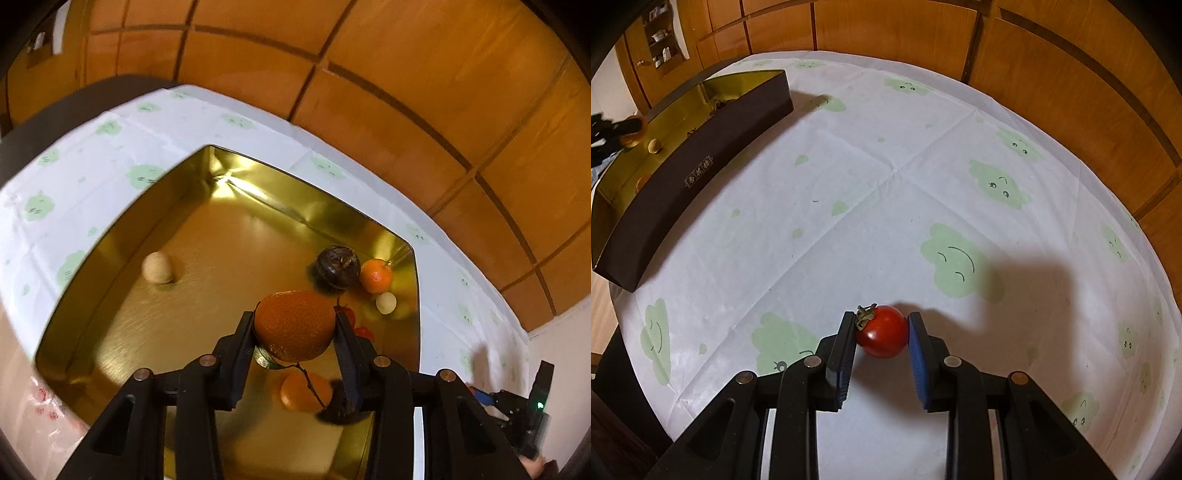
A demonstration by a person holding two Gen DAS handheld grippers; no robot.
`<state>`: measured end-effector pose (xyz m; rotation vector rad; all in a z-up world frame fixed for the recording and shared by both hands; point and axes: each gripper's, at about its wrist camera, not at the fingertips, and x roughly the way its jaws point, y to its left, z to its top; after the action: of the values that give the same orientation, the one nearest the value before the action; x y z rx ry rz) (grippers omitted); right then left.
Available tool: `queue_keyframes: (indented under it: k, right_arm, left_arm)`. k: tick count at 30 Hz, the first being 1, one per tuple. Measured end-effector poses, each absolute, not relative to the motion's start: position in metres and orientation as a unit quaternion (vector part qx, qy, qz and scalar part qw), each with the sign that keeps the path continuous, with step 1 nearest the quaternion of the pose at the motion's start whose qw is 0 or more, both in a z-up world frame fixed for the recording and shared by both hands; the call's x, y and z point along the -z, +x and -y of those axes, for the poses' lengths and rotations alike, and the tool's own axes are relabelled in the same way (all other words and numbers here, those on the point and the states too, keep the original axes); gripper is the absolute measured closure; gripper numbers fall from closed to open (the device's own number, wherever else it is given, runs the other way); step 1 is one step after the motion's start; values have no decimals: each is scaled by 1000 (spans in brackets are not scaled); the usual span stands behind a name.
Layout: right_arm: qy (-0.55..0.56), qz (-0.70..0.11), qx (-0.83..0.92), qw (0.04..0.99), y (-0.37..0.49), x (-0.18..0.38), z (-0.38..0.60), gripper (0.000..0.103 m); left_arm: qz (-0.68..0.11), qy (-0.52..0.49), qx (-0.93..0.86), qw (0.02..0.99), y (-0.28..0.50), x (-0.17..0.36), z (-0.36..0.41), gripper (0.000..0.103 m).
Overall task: Organize fruits
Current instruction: 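Carry the leafy mandarin over the tray with the left tool, then lower the leafy mandarin into the tray and open the left tool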
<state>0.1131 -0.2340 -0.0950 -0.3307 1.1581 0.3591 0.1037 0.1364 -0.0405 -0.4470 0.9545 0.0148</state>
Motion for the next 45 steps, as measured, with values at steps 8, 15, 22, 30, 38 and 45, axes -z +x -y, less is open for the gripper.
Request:
queue_keyframes:
  k: [8, 15, 22, 30, 38, 45]
  right_arm:
    - [-152, -542, -171, 809, 114, 95, 234, 75]
    - [-151, -542, -172, 808, 115, 96, 235, 75]
    - [-150, -542, -172, 808, 114, 96, 235, 75]
    - [-129, -554, -180, 803, 116, 95, 235, 75]
    - [-114, -552, -191, 804, 116, 92, 234, 74]
    - [-112, -550, -188, 806, 117, 92, 236, 74]
  left_arm:
    - [-485, -209, -17, 849, 142, 62, -128, 61]
    - [-502, -184, -10, 845, 158, 76, -113, 58]
    - [-484, -169, -21, 858, 152, 65, -110, 44]
    - [-433, -170, -57, 884, 112, 39, -119, 40]
    - [-404, -100, -52, 908, 66, 31, -95, 40]
    - [-405, -83, -25, 910, 42, 34, -70, 36]
